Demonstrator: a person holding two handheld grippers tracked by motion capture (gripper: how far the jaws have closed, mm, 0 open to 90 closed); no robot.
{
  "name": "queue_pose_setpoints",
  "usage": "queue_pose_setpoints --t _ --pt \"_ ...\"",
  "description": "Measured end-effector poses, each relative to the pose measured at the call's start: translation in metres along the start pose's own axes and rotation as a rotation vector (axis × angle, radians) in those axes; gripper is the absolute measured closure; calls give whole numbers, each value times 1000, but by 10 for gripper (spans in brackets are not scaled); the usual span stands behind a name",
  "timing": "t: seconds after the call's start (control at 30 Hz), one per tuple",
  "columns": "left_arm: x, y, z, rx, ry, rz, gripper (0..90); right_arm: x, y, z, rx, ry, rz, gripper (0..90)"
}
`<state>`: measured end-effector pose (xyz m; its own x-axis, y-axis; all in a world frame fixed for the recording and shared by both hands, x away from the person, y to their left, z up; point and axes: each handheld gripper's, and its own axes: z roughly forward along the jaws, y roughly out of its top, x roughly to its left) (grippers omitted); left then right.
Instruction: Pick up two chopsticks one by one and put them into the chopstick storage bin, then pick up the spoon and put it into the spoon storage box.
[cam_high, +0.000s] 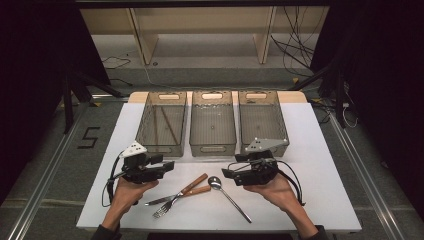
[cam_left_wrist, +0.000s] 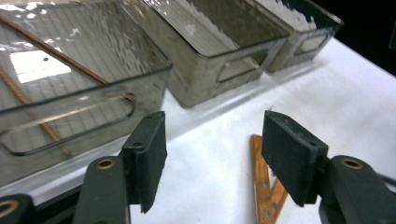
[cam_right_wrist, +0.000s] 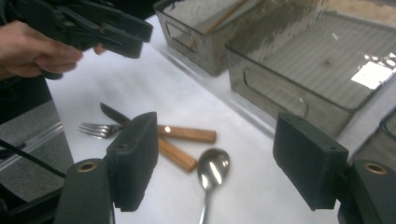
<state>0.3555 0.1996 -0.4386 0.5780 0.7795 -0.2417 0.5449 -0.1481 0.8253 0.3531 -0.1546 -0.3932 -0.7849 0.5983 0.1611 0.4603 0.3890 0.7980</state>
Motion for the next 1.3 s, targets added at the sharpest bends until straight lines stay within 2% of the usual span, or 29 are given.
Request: queue_pose_setpoints --t 0.1,0.33,0.67,0.83,1.1,1.2,1.3 --pt "-6 -2 2 18 -3 16 364 0 -6 2 22 -10 13 319" --pt "-13 -11 3 37 -23 30 304 3 -15 13 106 -42 2 318" --pt "-19 -29 0 -10 -45 42 265 4 -26 30 245 -60 2 330" --pt "-21 -36 -1 -34 -60 52 252 4 -30 36 289 -73 -1 336" --pt "-22 -42 -6 -75 -61 52 243 7 -35 45 344 -80 -7 355" --pt "-22 -43 -6 -77 -57 63 239 8 -36 49 373 -97 -18 368" --pt "-22 -45 -6 -83 -49 64 235 6 -37 52 401 -89 -9 389"
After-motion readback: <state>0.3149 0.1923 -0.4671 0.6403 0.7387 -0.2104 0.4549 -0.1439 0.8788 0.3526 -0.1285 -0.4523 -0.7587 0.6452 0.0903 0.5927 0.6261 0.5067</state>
